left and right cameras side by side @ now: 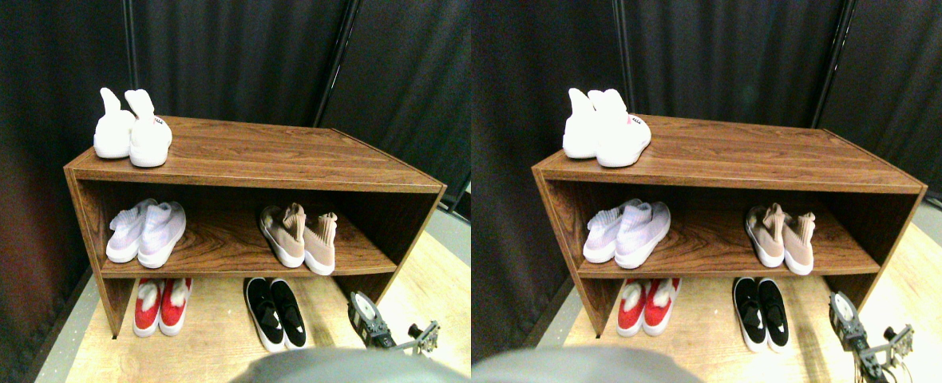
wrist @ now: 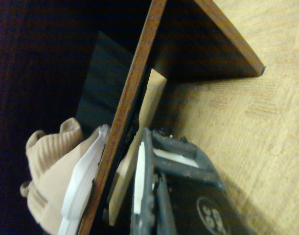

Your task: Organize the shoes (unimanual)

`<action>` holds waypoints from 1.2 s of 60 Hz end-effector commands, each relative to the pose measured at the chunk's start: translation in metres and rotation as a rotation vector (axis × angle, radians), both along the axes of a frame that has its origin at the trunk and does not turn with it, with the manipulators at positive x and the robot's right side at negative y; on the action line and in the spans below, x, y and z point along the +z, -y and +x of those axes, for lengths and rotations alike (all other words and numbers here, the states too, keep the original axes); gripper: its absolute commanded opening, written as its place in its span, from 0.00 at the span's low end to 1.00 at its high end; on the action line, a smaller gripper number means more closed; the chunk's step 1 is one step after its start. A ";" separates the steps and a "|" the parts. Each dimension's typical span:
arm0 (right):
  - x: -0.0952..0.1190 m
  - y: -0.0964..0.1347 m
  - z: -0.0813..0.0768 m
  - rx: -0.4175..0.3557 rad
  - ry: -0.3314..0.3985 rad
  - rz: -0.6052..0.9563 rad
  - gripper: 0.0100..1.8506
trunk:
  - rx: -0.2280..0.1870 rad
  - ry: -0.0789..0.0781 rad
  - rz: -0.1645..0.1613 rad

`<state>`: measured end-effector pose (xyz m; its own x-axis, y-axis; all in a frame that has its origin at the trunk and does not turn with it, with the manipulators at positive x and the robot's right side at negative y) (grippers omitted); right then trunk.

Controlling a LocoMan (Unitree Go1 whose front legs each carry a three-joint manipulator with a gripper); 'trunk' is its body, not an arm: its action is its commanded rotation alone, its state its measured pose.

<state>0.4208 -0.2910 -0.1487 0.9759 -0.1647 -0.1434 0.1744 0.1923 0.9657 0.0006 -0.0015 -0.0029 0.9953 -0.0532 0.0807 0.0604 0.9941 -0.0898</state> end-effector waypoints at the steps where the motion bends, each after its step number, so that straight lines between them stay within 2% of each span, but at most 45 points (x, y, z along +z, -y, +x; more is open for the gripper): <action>1: 0.015 -0.002 -0.010 0.015 0.059 -0.041 0.03 | -0.004 0.026 -0.005; 9: 0.029 -0.002 -0.024 0.046 0.104 -0.075 0.03 | -0.010 0.050 0.000; 11: 0.040 -0.003 -0.032 0.090 0.144 -0.113 0.03 | -0.012 0.059 0.001; 15: 0.047 -0.003 -0.036 0.117 0.163 -0.149 0.03 | -0.013 0.068 0.001; 17: 0.054 -0.004 -0.039 0.143 0.195 -0.148 0.03 | -0.013 0.075 -0.001; 21: 0.065 -0.006 -0.044 0.151 0.224 -0.193 0.03 | -0.013 0.087 -0.006; 23: 0.067 -0.007 -0.045 0.153 0.229 -0.198 0.03 | -0.011 0.091 -0.009; 25: 0.076 -0.009 -0.048 0.179 0.269 -0.208 0.03 | -0.011 0.096 -0.011; 34: 0.089 -0.014 -0.052 0.229 0.297 -0.234 0.03 | -0.009 0.107 -0.027; 44: 0.094 -0.017 -0.051 0.255 0.299 -0.223 0.03 | -0.004 0.108 -0.047; 57: 0.094 -0.025 -0.049 0.294 0.300 -0.259 0.03 | -0.002 0.105 -0.053; 72: 0.092 -0.029 -0.049 0.261 0.293 -0.236 0.03 | 0.001 0.097 -0.046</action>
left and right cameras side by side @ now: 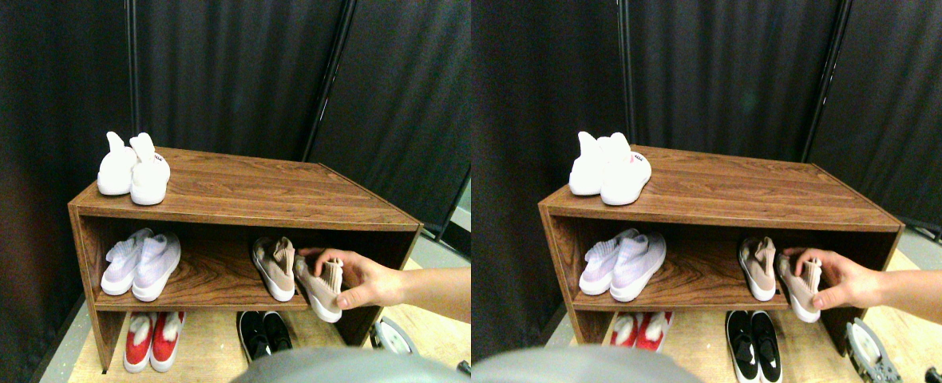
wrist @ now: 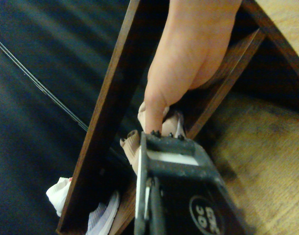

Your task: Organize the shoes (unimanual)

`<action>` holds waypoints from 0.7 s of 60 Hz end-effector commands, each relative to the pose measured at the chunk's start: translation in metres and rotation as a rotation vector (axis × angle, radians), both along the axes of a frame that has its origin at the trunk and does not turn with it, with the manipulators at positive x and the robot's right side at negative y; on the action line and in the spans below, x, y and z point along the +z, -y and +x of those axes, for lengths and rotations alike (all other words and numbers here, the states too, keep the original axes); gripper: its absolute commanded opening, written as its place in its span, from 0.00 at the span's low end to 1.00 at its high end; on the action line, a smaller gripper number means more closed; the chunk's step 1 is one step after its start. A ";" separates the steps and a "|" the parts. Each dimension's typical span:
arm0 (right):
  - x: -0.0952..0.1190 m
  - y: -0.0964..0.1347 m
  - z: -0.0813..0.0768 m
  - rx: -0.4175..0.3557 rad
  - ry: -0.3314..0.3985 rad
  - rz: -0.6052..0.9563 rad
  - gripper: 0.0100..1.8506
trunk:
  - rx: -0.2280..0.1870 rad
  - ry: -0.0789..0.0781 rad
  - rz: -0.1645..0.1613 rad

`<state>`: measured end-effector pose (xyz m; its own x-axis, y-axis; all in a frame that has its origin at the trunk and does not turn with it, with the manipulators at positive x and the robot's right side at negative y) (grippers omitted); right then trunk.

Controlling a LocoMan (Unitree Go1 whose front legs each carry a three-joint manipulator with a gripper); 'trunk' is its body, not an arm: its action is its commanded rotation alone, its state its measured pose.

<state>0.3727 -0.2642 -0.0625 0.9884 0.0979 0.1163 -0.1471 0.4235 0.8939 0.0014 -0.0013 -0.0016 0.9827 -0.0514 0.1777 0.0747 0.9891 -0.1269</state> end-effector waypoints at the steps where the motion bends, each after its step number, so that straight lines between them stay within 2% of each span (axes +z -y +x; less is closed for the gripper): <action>1: 0.006 -0.003 -0.001 -0.005 0.043 0.013 0.03 | 0.005 0.001 -0.002; 8: 0.004 -0.002 0.000 0.004 0.043 0.020 0.03 | 0.005 -0.001 0.000; 19: 0.001 -0.003 0.002 -0.001 0.042 0.021 0.03 | 0.000 -0.016 0.002; 32: 0.001 -0.005 0.004 -0.006 0.035 0.029 0.03 | -0.002 -0.023 0.000; 33: 0.001 -0.004 0.004 -0.001 0.034 0.030 0.03 | -0.002 -0.027 0.001; 42: 0.001 -0.005 0.005 0.003 0.035 0.026 0.03 | -0.002 -0.034 0.003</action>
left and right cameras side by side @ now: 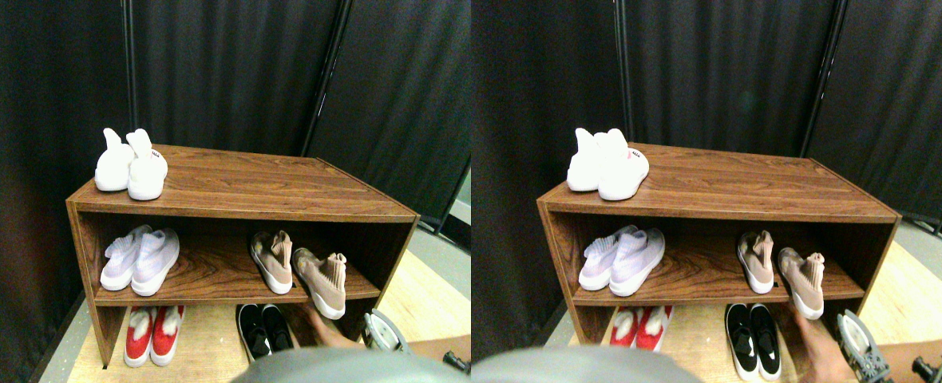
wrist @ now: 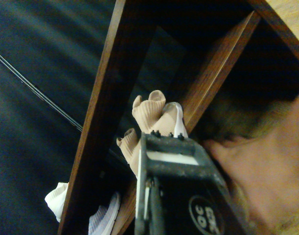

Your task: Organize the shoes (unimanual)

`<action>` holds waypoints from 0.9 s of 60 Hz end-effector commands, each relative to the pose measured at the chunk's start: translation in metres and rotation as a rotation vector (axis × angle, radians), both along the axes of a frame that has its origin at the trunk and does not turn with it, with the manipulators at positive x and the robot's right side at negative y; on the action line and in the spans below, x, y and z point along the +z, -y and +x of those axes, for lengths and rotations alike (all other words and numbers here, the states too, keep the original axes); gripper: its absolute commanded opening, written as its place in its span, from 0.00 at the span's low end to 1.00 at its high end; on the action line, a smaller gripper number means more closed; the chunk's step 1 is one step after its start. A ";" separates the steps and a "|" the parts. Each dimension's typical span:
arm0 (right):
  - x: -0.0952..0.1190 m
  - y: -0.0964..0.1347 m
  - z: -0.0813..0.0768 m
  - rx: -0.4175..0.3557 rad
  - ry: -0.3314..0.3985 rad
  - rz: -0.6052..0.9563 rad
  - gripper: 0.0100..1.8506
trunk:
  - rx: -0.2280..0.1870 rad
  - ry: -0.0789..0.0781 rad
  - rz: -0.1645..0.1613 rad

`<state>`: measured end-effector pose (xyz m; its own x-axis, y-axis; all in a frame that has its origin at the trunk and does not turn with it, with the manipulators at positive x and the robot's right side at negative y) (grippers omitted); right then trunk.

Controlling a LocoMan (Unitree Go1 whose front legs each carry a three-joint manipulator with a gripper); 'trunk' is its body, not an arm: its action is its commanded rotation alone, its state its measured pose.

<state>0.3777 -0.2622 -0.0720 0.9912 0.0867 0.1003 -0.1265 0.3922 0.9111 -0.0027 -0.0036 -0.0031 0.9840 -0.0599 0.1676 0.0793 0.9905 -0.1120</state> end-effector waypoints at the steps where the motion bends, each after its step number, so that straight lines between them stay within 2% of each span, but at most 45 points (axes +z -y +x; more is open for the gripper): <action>1: 0.010 -0.003 0.000 0.009 0.052 0.000 0.03 | 0.004 -0.024 -0.013; 19: 0.010 -0.003 -0.001 -0.001 0.058 -0.004 0.03 | 0.004 -0.025 -0.007; 42: 0.014 -0.007 -0.003 0.048 0.052 -0.015 0.03 | -0.003 -0.028 -0.007; 43: 0.014 -0.008 -0.003 0.051 0.042 0.020 0.10 | -0.003 -0.028 -0.007; 45: 0.014 -0.009 -0.004 0.059 0.038 0.037 0.30 | -0.003 -0.028 -0.007; 46: 0.014 -0.010 -0.005 0.058 0.039 0.035 0.36 | -0.003 -0.028 -0.007; 47: 0.014 -0.010 -0.005 0.058 0.039 0.035 0.36 | -0.003 -0.028 -0.007; 49: 0.014 -0.013 -0.005 0.030 0.041 0.014 0.57 | -0.003 -0.028 -0.007; 50: 0.014 -0.013 -0.006 0.022 0.040 0.011 0.62 | -0.004 -0.029 -0.009; 52: 0.014 -0.016 -0.006 0.012 0.040 0.017 0.77 | -0.004 -0.029 -0.009; 54: 0.012 -0.017 -0.004 0.013 0.040 0.018 0.86 | -0.004 -0.029 -0.009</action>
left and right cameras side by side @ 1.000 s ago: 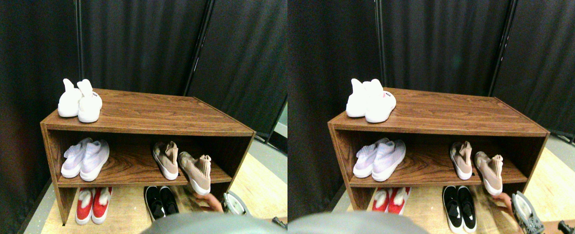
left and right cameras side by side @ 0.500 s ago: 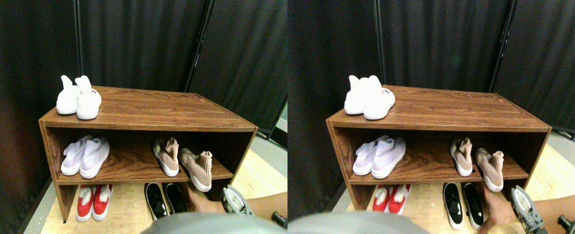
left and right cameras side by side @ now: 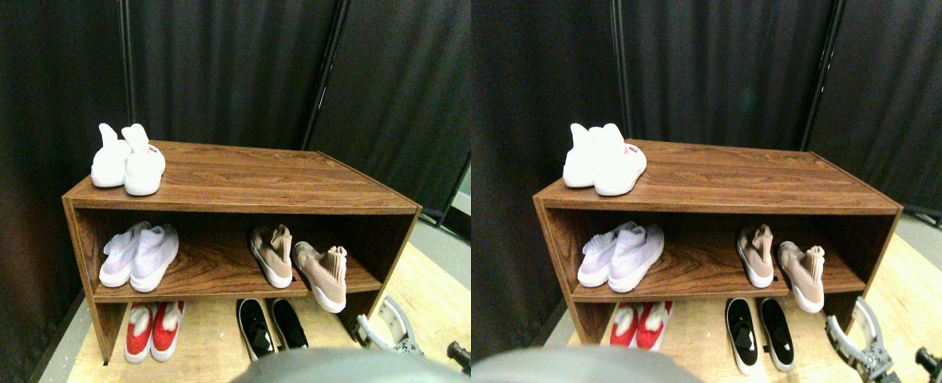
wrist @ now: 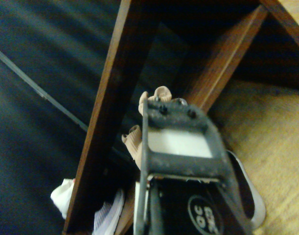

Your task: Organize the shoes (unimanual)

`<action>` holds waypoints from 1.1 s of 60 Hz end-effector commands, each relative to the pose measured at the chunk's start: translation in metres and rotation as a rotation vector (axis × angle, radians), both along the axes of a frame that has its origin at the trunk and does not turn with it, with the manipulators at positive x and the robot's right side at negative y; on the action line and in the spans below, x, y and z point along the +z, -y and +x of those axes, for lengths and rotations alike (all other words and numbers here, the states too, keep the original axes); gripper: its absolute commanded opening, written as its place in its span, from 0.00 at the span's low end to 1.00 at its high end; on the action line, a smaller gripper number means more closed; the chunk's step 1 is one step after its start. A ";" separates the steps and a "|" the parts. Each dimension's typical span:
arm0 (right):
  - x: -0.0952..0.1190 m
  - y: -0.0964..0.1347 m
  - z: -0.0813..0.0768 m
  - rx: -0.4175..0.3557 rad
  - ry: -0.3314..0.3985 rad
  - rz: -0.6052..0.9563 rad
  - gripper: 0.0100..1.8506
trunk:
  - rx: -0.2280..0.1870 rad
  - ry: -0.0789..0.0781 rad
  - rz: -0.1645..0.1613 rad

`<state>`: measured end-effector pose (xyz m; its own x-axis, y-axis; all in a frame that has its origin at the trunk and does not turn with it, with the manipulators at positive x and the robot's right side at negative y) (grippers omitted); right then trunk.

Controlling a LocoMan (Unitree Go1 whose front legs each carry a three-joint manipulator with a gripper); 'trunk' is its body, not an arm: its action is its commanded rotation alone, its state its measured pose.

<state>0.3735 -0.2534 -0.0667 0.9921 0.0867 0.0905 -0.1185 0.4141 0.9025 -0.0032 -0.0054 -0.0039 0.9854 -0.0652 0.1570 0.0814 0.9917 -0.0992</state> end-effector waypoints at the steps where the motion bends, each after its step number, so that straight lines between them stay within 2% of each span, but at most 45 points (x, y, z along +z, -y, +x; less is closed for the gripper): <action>1: 0.006 -0.008 0.002 0.014 0.046 0.043 0.89 | -0.001 -0.019 -0.023; 12: 0.002 -0.012 0.009 -0.063 0.036 0.122 0.95 | 0.003 -0.023 -0.023; 21: 0.000 -0.014 0.018 -0.070 -0.003 0.198 0.93 | 0.004 -0.026 -0.022; 30: -0.002 -0.017 0.032 -0.072 -0.026 0.196 0.94 | 0.007 -0.031 -0.023; 34: -0.004 -0.017 0.037 -0.070 -0.035 0.209 0.93 | 0.020 -0.037 -0.035; 37: -0.007 -0.019 0.041 -0.072 -0.042 0.207 0.89 | 0.024 -0.039 -0.041; 50: -0.016 -0.021 0.057 -0.071 -0.083 0.238 0.90 | 0.048 -0.046 -0.065; 57: -0.023 -0.021 0.073 -0.082 -0.112 0.251 0.90 | 0.062 -0.048 -0.076; 66: -0.030 -0.022 0.083 -0.087 -0.129 0.233 0.87 | 0.072 -0.045 -0.083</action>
<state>0.4522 -0.2302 -0.0957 0.9989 -0.0038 -0.0472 0.0470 0.1992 0.9788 -0.0036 -0.0051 -0.0044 0.9915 0.0058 0.1296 0.0150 0.9871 -0.1591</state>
